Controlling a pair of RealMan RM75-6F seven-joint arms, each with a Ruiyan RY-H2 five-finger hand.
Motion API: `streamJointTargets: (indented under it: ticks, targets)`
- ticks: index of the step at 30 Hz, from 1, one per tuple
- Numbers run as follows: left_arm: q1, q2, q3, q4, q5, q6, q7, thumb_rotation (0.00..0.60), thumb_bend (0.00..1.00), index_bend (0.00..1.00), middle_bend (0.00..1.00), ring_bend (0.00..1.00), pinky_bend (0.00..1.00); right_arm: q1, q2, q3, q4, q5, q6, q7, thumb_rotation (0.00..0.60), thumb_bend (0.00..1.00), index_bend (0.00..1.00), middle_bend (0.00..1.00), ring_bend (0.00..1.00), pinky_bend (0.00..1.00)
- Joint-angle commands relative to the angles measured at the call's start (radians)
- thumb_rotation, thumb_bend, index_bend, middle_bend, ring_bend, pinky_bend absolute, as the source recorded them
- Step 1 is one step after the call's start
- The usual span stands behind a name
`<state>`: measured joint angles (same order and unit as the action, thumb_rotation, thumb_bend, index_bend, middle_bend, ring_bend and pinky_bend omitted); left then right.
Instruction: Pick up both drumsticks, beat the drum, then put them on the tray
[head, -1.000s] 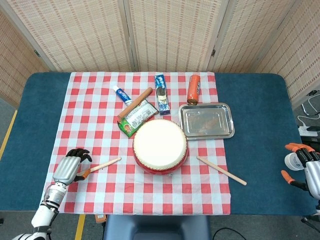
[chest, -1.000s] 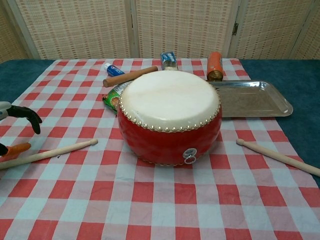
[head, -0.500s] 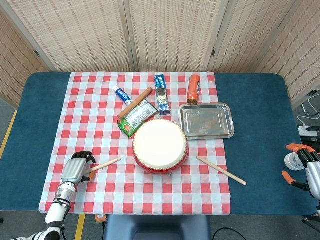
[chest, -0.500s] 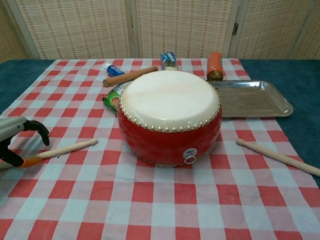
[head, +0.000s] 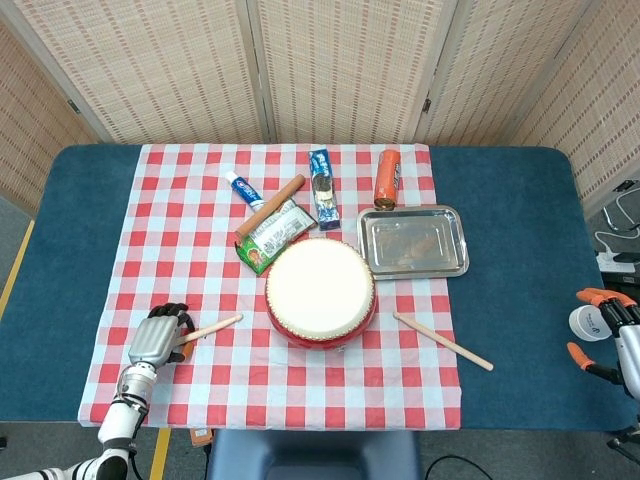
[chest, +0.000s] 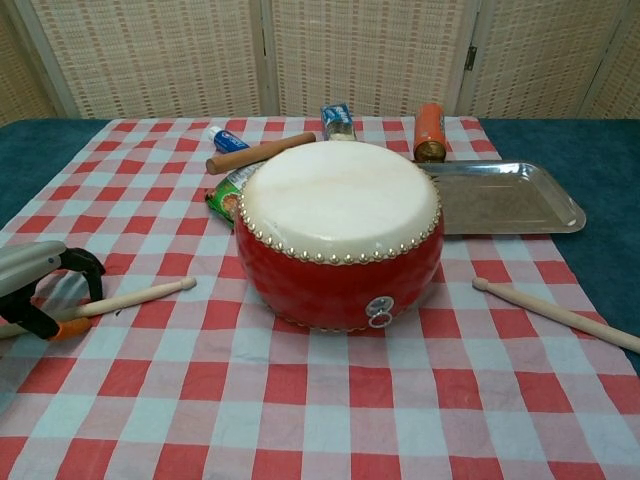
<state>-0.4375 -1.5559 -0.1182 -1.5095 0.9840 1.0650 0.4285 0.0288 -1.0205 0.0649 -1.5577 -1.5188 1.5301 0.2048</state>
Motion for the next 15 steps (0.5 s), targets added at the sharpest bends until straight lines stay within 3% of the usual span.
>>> streamJointTargets:
  ticks: [1, 7, 10, 15]
  targets:
    - [0.0, -0.008, -0.001, 0.007, 0.002, 0.007, -0.008, 0.6, 0.42, 0.53, 0.19, 0.1, 0.12, -0.002, 0.001, 0.0, 0.0, 0.001, 0.002, 0.001, 0.6, 0.18, 0.26, 0.22, 0.18, 0.32]
    - [0.03, 0.015, -0.006, -0.02, 0.071, 0.05, -0.129, 0.6, 0.46, 0.6, 0.26, 0.15, 0.17, -0.005, 0.005, 0.001, -0.006, -0.001, 0.01, -0.002, 0.6, 0.18, 0.25, 0.22, 0.18, 0.32]
    - [0.063, 0.052, -0.01, -0.059, 0.133, 0.087, -0.246, 0.6, 0.46, 0.6, 0.28, 0.16, 0.18, -0.007, 0.008, 0.002, -0.012, -0.003, 0.016, -0.007, 0.6, 0.18, 0.25, 0.22, 0.18, 0.32]
    - [0.116, 0.081, -0.031, -0.072, 0.253, 0.121, -0.623, 0.6, 0.48, 0.6, 0.35, 0.22, 0.21, -0.009, 0.009, 0.002, -0.02, -0.003, 0.018, -0.014, 0.6, 0.18, 0.26, 0.22, 0.18, 0.32]
